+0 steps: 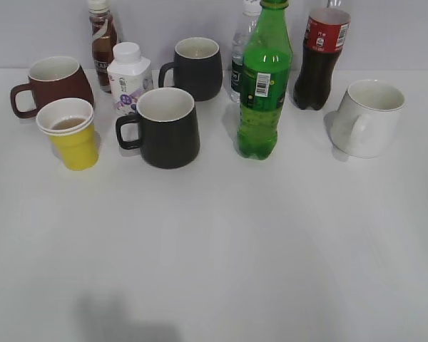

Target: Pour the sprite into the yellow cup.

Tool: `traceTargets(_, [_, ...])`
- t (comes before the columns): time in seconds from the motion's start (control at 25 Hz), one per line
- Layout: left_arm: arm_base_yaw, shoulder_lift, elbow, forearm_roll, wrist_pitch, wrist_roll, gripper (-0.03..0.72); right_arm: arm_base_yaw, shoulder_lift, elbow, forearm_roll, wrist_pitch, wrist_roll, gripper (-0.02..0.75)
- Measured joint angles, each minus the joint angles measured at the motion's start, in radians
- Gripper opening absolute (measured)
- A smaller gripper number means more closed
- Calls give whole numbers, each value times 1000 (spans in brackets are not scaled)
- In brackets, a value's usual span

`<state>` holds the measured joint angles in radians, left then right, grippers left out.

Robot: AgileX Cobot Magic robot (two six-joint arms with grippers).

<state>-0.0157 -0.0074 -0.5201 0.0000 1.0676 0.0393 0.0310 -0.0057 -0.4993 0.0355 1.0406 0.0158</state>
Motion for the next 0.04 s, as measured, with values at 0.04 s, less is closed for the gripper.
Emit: traceTargets(0.04, [0,0,0,6,0,0,454,0,0,0,0,0,0,574])
